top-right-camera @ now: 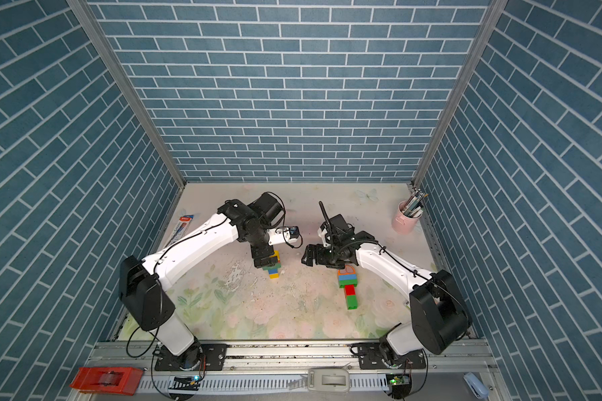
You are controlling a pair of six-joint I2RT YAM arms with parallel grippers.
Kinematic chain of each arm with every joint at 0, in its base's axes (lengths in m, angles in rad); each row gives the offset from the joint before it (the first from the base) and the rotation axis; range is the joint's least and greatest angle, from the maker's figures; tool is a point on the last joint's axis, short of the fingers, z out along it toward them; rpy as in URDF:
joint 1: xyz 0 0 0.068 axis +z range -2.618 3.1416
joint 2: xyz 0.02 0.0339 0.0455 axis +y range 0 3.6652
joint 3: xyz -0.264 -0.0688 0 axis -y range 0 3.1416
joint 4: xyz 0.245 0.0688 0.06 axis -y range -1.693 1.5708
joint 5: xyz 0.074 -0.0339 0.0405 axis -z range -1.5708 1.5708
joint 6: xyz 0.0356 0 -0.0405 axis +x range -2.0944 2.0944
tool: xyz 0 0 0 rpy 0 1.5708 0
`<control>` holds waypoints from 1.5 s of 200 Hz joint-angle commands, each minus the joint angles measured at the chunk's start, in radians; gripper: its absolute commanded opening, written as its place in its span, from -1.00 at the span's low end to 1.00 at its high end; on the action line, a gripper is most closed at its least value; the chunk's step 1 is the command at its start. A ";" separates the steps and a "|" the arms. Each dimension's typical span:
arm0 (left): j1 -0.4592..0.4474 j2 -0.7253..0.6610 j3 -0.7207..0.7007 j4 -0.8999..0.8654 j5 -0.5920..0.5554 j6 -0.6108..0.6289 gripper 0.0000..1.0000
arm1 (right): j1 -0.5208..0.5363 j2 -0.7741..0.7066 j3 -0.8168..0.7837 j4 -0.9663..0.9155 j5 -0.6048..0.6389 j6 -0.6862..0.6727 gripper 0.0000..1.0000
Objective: Assemble an ice cream with lego
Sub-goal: Assemble the lego brick with the lego brick, then adjust the lego brick at the center of the board.
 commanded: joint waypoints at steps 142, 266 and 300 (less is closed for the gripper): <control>0.231 -0.633 -0.527 0.423 0.028 -0.543 0.99 | 0.622 -0.031 -0.244 0.609 0.830 -0.076 0.97; 0.440 -0.764 -0.680 0.489 0.108 -0.676 0.99 | 0.672 0.277 -0.163 0.953 0.987 -0.139 0.97; 0.462 -0.769 -0.696 0.493 0.131 -0.679 0.99 | 0.650 0.321 -0.135 0.995 0.980 -0.160 0.97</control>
